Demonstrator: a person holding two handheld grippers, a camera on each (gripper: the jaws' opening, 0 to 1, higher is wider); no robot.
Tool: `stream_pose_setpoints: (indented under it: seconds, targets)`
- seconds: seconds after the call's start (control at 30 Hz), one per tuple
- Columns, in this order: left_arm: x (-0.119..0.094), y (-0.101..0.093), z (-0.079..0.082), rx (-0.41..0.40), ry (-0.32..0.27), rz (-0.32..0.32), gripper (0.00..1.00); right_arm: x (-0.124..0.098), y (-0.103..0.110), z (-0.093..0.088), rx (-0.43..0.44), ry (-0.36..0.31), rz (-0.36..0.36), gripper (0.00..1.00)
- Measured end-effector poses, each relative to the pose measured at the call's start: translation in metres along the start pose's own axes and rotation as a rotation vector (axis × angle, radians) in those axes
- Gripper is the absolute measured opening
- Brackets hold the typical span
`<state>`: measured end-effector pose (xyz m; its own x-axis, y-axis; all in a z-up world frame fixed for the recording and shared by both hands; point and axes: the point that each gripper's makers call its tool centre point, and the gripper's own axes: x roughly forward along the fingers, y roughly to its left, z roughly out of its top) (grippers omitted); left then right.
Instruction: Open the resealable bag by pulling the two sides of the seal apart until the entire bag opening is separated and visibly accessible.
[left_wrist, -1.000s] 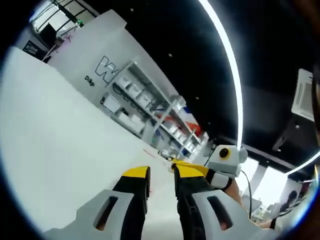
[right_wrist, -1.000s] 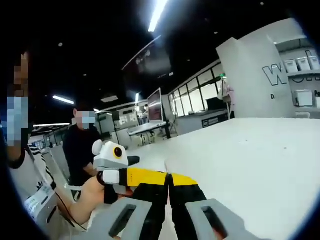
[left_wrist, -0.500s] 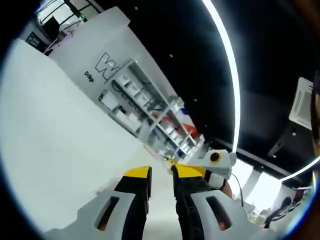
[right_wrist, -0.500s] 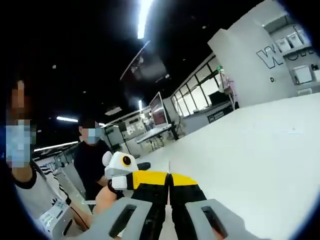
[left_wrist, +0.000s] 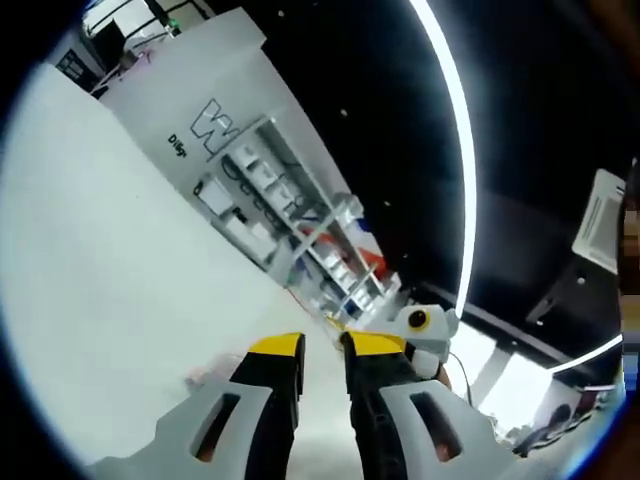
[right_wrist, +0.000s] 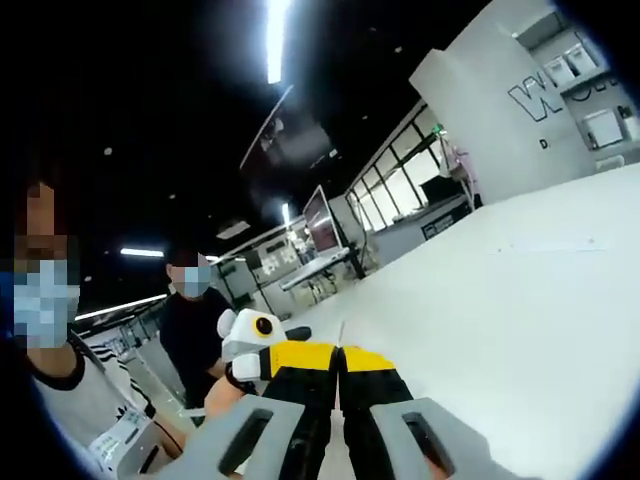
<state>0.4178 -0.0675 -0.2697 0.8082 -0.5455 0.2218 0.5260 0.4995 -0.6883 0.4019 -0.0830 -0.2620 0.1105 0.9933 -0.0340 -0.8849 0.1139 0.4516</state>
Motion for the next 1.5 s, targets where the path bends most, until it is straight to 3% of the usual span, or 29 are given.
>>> stream_pose_setpoints:
  seconds: [1.0,1.1,1.33,1.5]
  targets:
    - [0.0007,-0.0033,-0.0003,-0.021,-0.003,-0.027,0.02,-0.0003,0.0002,0.0035,0.015,-0.001,0.015,0.0]
    - [-0.0002,-0.0064,0.0015,0.023,-0.017,-0.031,0.02,-0.0006,0.0005,0.0046,0.013,-0.005,0.014,0.0]
    - [-0.0004,-0.0066,0.0008,0.036,-0.012,-0.029,0.02,-0.0015,-0.002,0.0033,-0.055,0.015,-0.03,0.0]
    - [-0.0003,-0.0057,0.001,0.052,-0.01,-0.022,0.01,-0.0002,-0.0024,-0.0007,-0.156,0.049,-0.04,0.0]
